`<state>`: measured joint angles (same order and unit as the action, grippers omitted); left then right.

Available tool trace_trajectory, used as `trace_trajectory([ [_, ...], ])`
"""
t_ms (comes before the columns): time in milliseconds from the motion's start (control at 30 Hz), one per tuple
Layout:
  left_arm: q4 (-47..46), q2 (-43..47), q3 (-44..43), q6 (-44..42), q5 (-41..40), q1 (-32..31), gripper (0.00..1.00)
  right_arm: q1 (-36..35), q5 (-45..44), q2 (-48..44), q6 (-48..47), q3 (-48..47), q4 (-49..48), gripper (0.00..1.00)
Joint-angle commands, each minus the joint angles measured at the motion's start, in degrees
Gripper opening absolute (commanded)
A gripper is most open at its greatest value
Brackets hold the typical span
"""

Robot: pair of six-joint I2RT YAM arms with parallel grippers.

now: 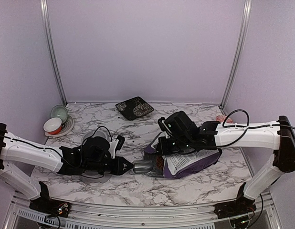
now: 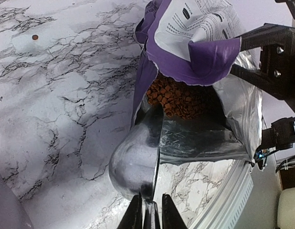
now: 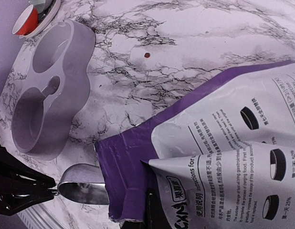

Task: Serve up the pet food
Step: Insert the pet food bag at the center of the board.

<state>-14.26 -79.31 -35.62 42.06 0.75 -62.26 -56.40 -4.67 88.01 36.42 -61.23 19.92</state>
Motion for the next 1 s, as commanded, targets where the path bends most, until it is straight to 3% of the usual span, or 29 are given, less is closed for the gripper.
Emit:
trace_trajectory([
  [0,-3.40,-2.73,-3.17,2.18,-2.77,-0.28,0.00,-1.17,1.20,1.13,0.51,-0.49,1.03,0.00],
  [333,-3.40,-5.38,-4.42,5.03,-6.89,-0.23,0.00,-1.17,1.07,2.14,0.48,-1.09,1.27,0.00],
  [967,-3.47,-11.28,-7.27,5.13,-7.16,-0.50,0.00,-1.19,0.98,3.87,0.84,-1.52,1.76,0.00],
])
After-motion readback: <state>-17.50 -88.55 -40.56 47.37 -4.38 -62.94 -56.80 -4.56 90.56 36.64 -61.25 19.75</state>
